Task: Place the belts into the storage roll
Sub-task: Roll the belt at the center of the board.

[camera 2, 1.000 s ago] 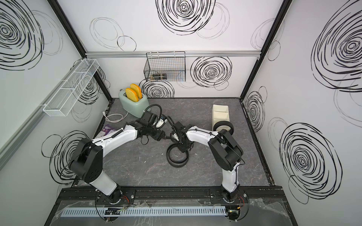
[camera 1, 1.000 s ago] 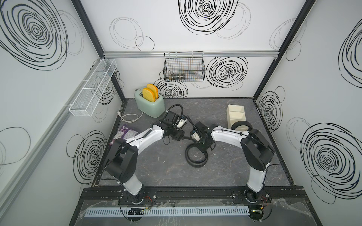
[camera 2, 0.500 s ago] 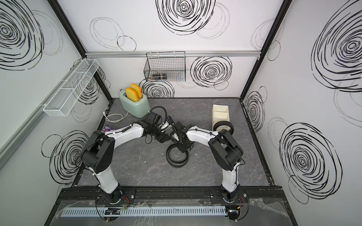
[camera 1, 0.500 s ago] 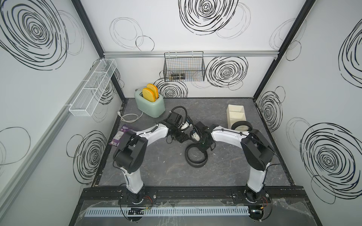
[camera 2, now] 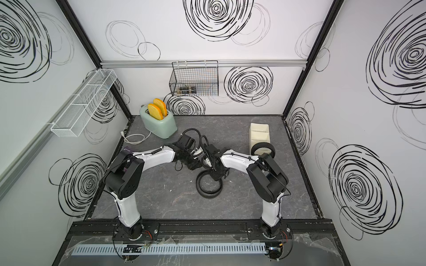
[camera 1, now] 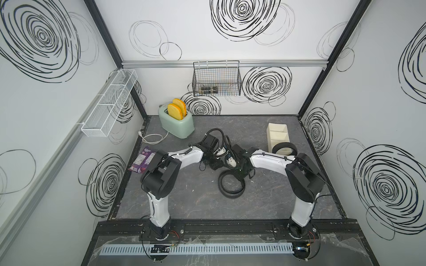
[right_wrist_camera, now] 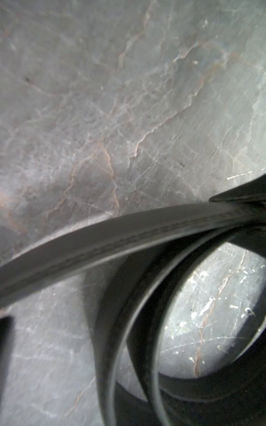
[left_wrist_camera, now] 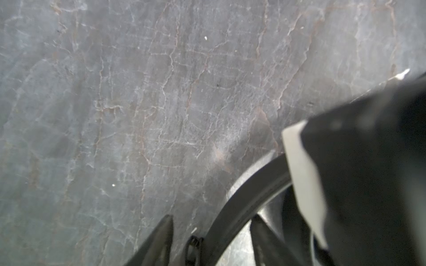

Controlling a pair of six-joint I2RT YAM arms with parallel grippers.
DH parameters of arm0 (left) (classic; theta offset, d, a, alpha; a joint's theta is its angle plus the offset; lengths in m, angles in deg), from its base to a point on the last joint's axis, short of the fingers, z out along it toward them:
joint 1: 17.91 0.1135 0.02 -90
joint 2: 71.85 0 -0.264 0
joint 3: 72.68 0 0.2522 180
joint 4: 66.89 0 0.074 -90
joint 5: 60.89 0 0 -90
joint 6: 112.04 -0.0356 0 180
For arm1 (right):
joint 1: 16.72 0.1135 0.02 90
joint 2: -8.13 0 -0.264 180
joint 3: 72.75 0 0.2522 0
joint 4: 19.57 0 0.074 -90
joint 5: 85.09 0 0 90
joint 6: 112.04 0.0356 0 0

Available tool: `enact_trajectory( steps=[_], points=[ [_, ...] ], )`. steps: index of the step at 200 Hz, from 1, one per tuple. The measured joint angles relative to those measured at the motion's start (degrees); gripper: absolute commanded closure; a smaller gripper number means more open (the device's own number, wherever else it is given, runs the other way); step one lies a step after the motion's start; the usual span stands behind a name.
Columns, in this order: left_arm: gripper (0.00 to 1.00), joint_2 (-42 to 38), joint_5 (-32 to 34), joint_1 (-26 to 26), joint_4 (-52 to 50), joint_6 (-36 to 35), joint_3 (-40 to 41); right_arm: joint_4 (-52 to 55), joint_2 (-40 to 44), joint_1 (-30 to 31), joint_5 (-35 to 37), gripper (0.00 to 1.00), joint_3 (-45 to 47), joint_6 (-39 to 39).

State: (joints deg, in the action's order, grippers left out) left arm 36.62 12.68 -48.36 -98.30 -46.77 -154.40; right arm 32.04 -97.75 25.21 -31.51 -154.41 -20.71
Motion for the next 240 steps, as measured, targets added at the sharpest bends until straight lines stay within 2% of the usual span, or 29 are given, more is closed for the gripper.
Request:
enact_trajectory(
  steps=[16, 54, 77, 99, 104, 121, 142, 201, 213, 240],
  points=[
    [0.78, 0.0, 1.01, -0.5, -0.28, 0.48, 0.07, 0.04, 0.0, -0.2, 0.26, 0.86, 0.0, 0.26],
    [0.84, -0.28, 1.79, -1.09, 0.17, 3.69, 0.17, 0.46, -1.05, -1.51, 1.66, 0.86, -1.49, 0.81],
    [0.95, -1.33, 2.82, -0.92, 0.98, 6.86, 1.55, 0.61, -2.49, -1.9, 1.73, 0.84, -3.37, 1.25],
    [0.95, -2.58, 4.0, -0.74, 1.01, 10.12, 2.82, 1.05, -3.87, -1.92, 1.75, 0.83, -5.51, 1.53],
    [1.0, -2.8, 4.2, -0.7, 1.03, 10.82, 3.13, 1.16, -4.28, -1.95, 1.79, 0.83, -5.92, 1.68],
    [1.0, -3.72, 5.16, -0.55, 1.2, 13.16, 4.26, 1.33, -5.66, -2.03, 1.97, 0.82, -7.54, 2.23],
    [1.0, -5.35, 6.12, -0.74, 1.53, 14.69, 6.38, 1.31, -6.97, -2.49, 2.91, 0.75, -8.87, 3.63],
    [1.0, -10.03, 7.1, -0.22, 6.29, 20.11, 12.96, 0.5, -7.5, -4.94, 5.4, 0.72, -9.11, 7.96],
    [1.0, -10.71, 7.34, 0.46, 6.54, 21.05, 13.99, 0.55, -7.5, -5.66, 6.67, 0.69, -9.01, 9.18],
    [1.0, -12.5, 7.28, 2.95, 7.19, 23.21, 16.2, 0.5, -7.41, -7.74, 9.84, 0.69, -8.83, 11.19]
  ],
)
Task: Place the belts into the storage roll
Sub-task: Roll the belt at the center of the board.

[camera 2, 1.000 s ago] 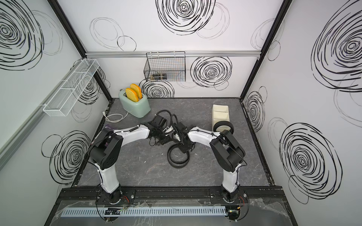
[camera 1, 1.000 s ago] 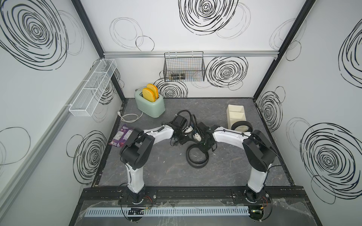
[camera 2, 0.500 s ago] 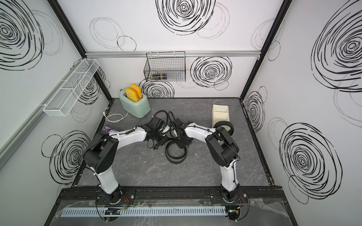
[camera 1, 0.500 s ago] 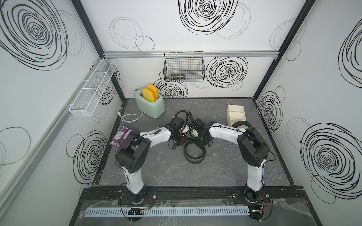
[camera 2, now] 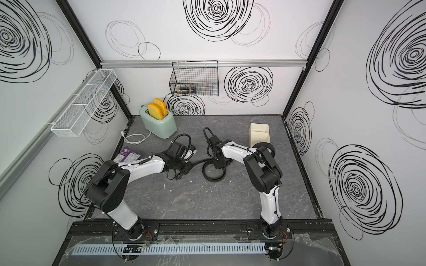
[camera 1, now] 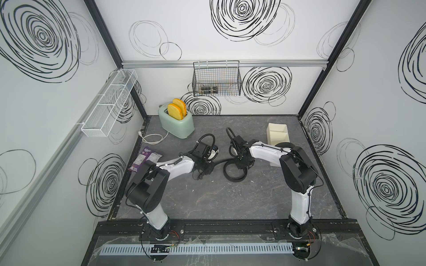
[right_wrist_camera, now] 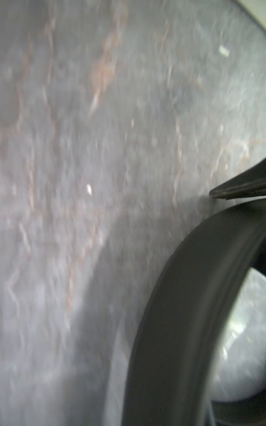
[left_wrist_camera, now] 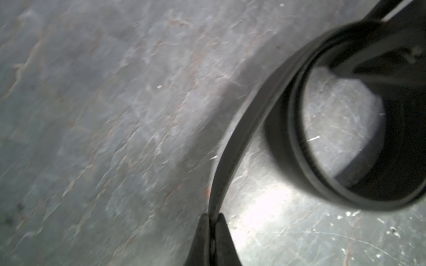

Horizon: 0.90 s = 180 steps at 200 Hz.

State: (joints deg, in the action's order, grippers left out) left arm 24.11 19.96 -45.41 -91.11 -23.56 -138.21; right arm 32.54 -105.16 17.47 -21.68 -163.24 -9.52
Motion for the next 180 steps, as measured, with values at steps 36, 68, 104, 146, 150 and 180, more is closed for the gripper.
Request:
enact_trajectory(
  steps=[36, 68, 104, 146, 150, 180],
  points=[
    [1.0, -0.66, -0.85, 1.42, 0.22, 1.18, 0.79, -1.01, 0.74, -0.98, 1.36, 0.77, 1.31, 1.44],
    [1.0, -0.68, -1.22, 1.42, 0.74, 1.46, 1.09, -2.64, 1.7, -1.53, 0.61, 0.77, 2.93, 2.62],
    [1.0, -0.72, -2.03, 1.55, 1.75, 2.05, 1.42, -3.21, 2.54, -3.08, -1.2, 0.77, 4.2, 3.8],
    [1.0, -0.72, -3.91, 3.45, 2.51, 2.47, 1.53, -4.33, 3.1, -4.68, -3.43, 0.76, 5.27, 4.39],
    [1.0, -0.72, -4.11, 3.76, 2.58, 2.51, 1.55, -4.42, 3.15, -4.81, -3.69, 0.76, 5.38, 4.44],
    [1.0, -0.76, -4.39, 6.67, 2.05, 3.02, 1.75, -4.7, 3.43, -6.43, -2.25, 0.74, 5.81, 5.64]
  ],
)
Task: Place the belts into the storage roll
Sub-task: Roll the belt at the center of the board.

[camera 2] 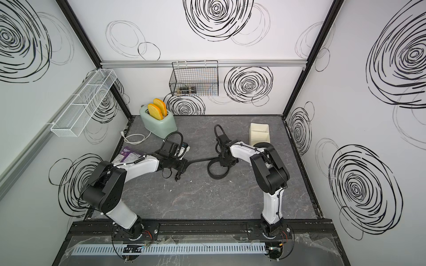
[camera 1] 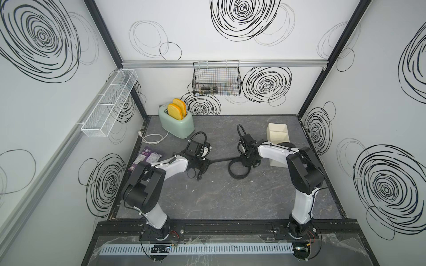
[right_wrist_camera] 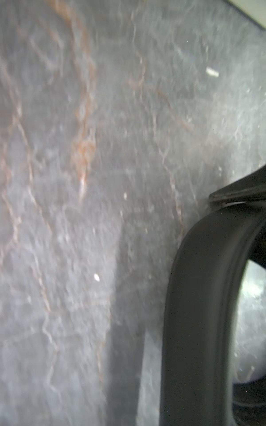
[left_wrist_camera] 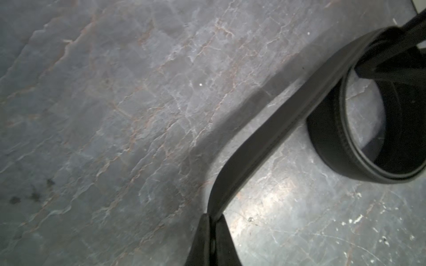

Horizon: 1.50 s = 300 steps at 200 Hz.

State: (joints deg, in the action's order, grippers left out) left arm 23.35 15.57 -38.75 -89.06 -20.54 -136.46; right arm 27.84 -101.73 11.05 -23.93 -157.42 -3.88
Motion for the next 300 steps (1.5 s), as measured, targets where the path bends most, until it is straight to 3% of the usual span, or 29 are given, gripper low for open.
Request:
enact_trajectory(
  steps=[27, 124, 168, 221, 232, 250, 300],
  points=[
    [1.0, -0.42, 1.07, 2.93, -1.27, 0.46, 0.0, 0.24, 0.2, -3.69, 3.39, 0.73, 0.28, 1.33],
    [1.0, -0.79, 0.98, 1.77, -2.01, 0.68, 0.15, -1.14, 1.09, -4.33, 4.48, 0.8, 1.81, 4.85],
    [1.0, -1.07, 3.76, -8.87, -3.41, 3.65, -0.02, -0.48, -0.11, -5.14, 6.78, 0.81, 0.0, 9.46],
    [0.99, -1.07, 4.76, -24.98, -3.3, 10.43, -0.35, 3.17, -9.11, -4.13, 7.26, 0.81, -13.35, 10.38],
    [0.98, -0.87, 4.52, -27.56, -2.64, 12.68, -0.63, 4.04, -10.4, -2.64, 7.3, 0.81, -15.43, 10.23],
    [0.77, -0.44, 3.39, -30.8, 0.09, 16.74, -0.81, 4.5, -11.47, 0.24, 6.97, 0.81, -17.11, 10.05],
    [0.56, -0.9, -5.86, -33.22, 16.61, 28.98, 4.63, 4.5, -12.44, 6.58, 1.79, 0.81, -18.97, 8.07]
  ],
)
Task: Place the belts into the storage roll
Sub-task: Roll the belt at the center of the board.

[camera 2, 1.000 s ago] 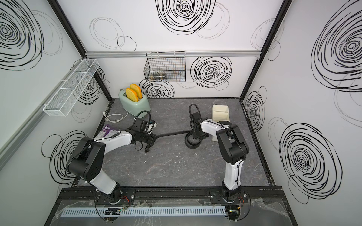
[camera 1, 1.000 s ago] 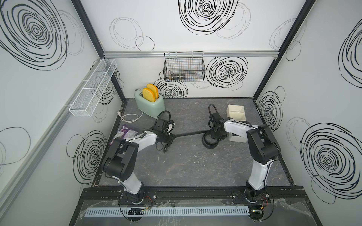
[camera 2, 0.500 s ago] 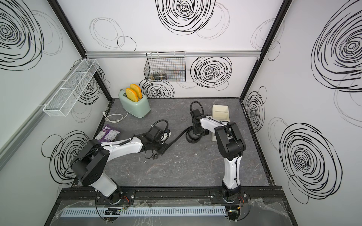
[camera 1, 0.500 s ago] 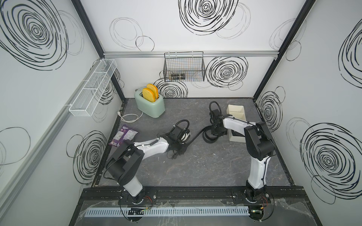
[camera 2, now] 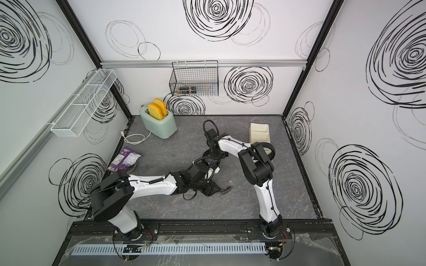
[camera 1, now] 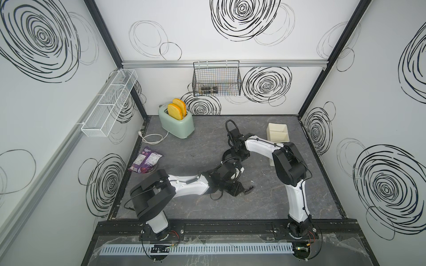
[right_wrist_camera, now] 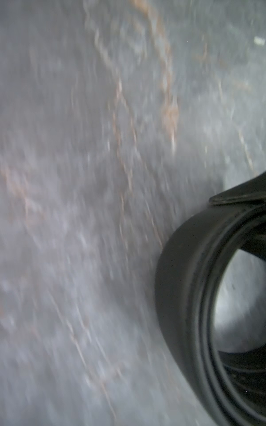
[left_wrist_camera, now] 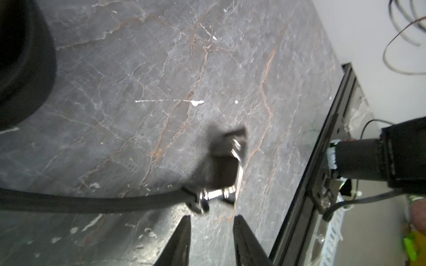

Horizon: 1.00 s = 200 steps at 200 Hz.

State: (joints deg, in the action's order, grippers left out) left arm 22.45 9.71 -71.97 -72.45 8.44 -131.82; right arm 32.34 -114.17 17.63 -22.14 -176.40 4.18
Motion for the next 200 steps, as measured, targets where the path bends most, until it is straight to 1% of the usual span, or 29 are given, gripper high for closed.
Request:
enact_trajectory(
  steps=[14, 28, 49, 55, 67, 71, 77, 84, 89, 102, 113, 129, 141, 156, 173, 200],
  points=[
    [0.52, -1.66, -1.84, 1.18, 2.86, 2.38, 3.48, 0.02, -0.33, 1.09, -0.96, 0.81, -0.52, -0.66],
    [0.44, -5.03, -2.73, 2.67, 3.93, 3.98, 6.95, 0.0, -0.61, 1.7, -1.31, 0.81, -0.9, -0.94],
    [0.39, -13.55, -3.08, 5.77, 3.23, 5.2, 11.15, -0.02, -0.66, 2.05, -1.46, 0.81, -0.96, -0.9],
    [0.36, -16.13, -3.02, 6.73, 2.27, 5.11, 11.58, -0.02, -0.66, 2.08, -1.49, 0.81, -0.96, -0.72],
    [0.35, -21.59, -2.54, 8.92, 0.24, 4.44, 11.82, -0.09, -0.66, 2.08, -1.46, 0.81, -0.92, -0.24],
    [0.32, -23.12, -2.4, 9.53, -0.39, 4.22, 11.82, -0.13, -0.66, 2.08, -1.46, 0.81, -0.85, -0.04],
    [0.27, -25.94, -1.9, 10.95, -1.44, 3.78, 11.82, -0.2, -0.66, 2.08, -1.4, 0.81, -0.83, 0.28],
    [0.25, -29.09, -0.9, 12.94, -2.67, 3.32, 11.85, -0.22, -0.66, 2.12, -1.29, 0.81, -0.81, 0.74],
    [0.22, -31.12, -0.46, 14.51, -3.39, 3.23, 11.89, -0.24, -0.66, 2.14, -1.16, 0.82, -0.79, 1.07],
    [0.22, -35.58, 1.01, 19.74, -4.37, 3.39, 12.39, -0.33, -0.63, 2.23, -0.94, 0.82, -0.7, 2.05],
    [0.22, -37.53, 1.44, 24.68, -3.87, 3.63, 13.2, -0.5, -0.59, 2.32, -0.76, 0.82, -0.57, 2.64],
    [0.22, -36.04, 1.05, 31.06, -3.1, 3.63, 13.79, -0.57, -0.57, 2.4, -0.76, 0.82, -0.52, 3.45],
    [0.22, -31.87, -0.09, 33.18, -2.14, 2.97, 13.29, -0.57, -0.57, 2.43, -0.76, 0.82, -0.52, 3.74],
    [0.22, -25.11, -2.16, 33.62, -2.21, 1.62, 11.19, -0.57, -0.57, 2.43, -0.79, 0.82, -0.52, 3.93],
    [0.22, -17.44, -4.74, 33.53, -3.1, -0.68, 7.02, -0.57, -0.57, 2.45, -0.83, 0.81, -0.52, 4.15],
    [0.21, -9.31, -6.43, 33.05, -5.66, -4.79, -0.2, -0.57, -0.57, 2.45, -1.07, 0.81, -0.52, 4.46]
  ],
)
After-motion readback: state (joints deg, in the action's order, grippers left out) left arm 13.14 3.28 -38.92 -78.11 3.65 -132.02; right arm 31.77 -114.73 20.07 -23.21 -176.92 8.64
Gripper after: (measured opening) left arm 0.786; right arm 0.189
